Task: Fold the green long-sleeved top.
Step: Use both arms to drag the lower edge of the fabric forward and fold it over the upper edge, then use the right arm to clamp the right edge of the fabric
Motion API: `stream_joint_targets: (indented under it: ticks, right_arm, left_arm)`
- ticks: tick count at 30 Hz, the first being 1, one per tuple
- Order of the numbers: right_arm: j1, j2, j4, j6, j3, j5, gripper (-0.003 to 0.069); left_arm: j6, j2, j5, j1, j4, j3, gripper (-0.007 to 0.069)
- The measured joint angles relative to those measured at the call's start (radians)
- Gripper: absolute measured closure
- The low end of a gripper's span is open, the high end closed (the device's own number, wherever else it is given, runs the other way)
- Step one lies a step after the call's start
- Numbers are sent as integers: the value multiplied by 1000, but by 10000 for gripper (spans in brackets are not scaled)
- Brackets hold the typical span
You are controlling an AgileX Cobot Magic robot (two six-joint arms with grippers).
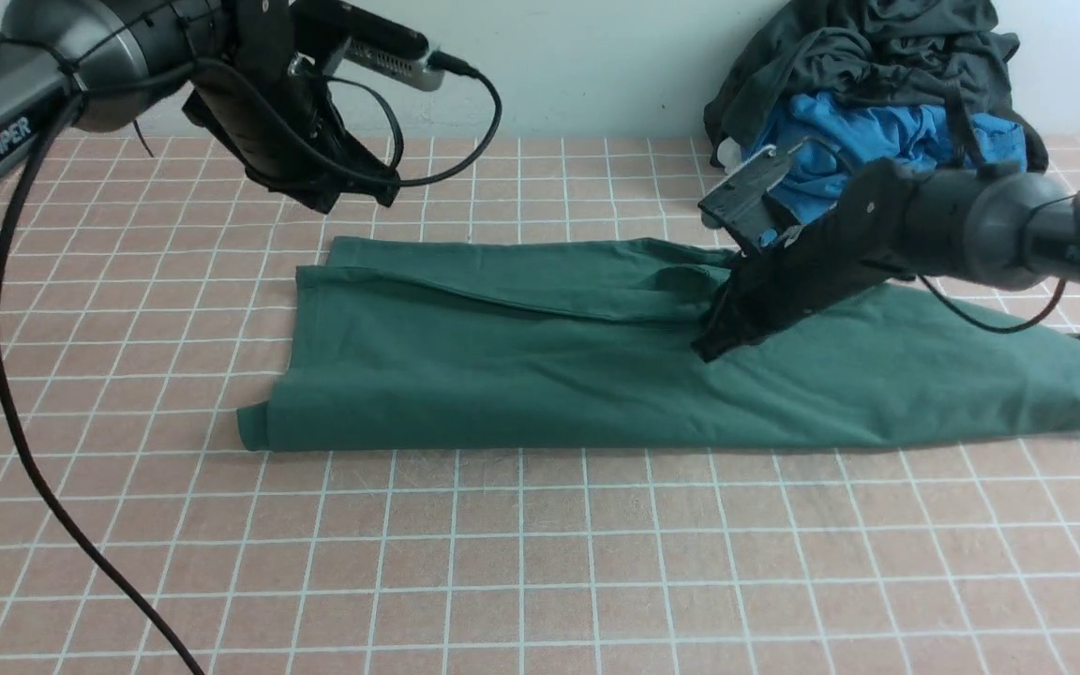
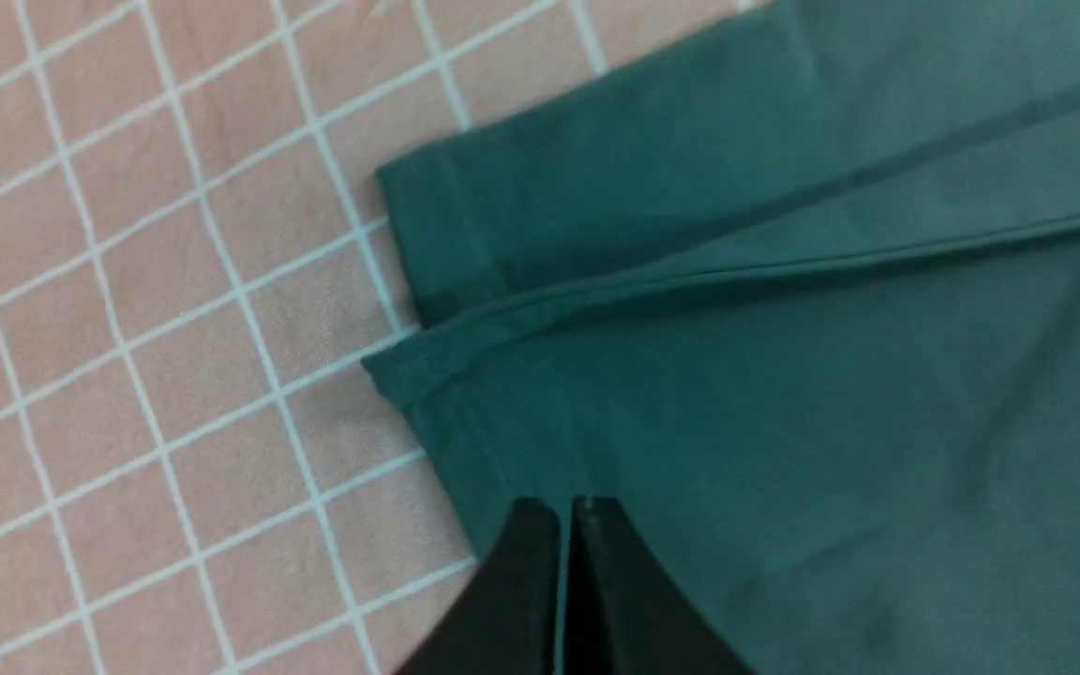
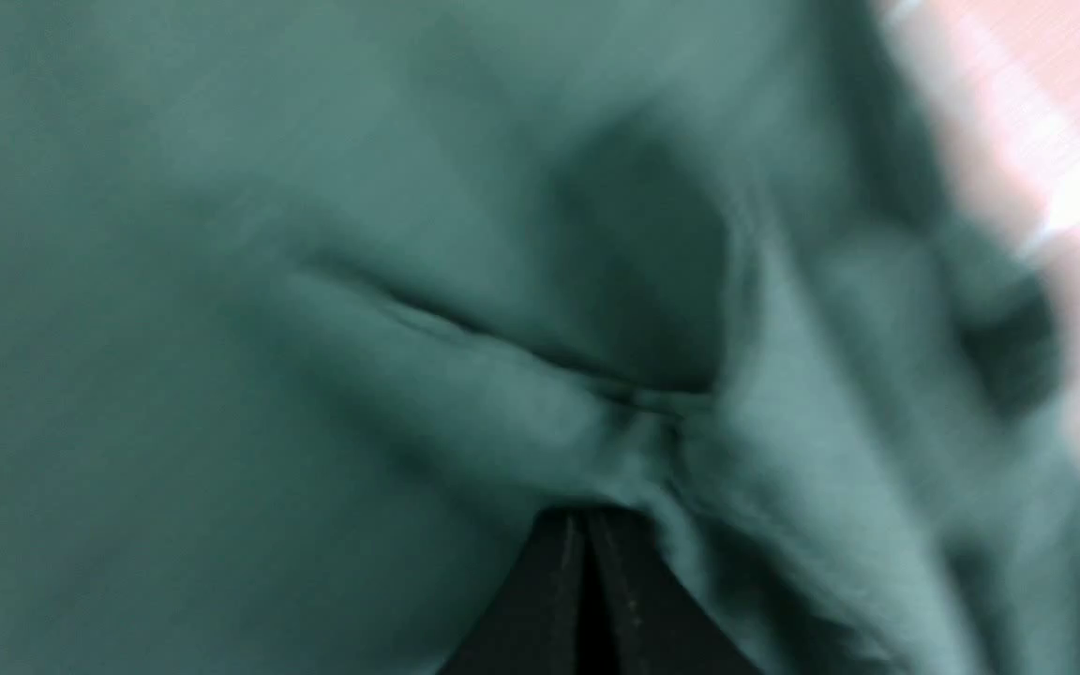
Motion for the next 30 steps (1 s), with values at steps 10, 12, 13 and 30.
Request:
stream_joint_targets:
  ticks: [10, 12, 13, 30]
  right_arm:
    - [-68, 68, 84, 193, -205, -67, 601]
    - [-94, 50, 73, 218, -239, 33, 579]
    - [-118, 26, 49, 234, -277, 165, 563]
    - [-446, -194, -314, 579, -197, 796, 393]
  left_arm:
    - [122, -315, 99, -1, -105, 13, 628]
    - [122, -383, 96, -1, -95, 41, 628]
    - [117, -451, 86, -1, -80, 97, 628]
    - [-117, -990, -162, -1, 50, 1048, 628]
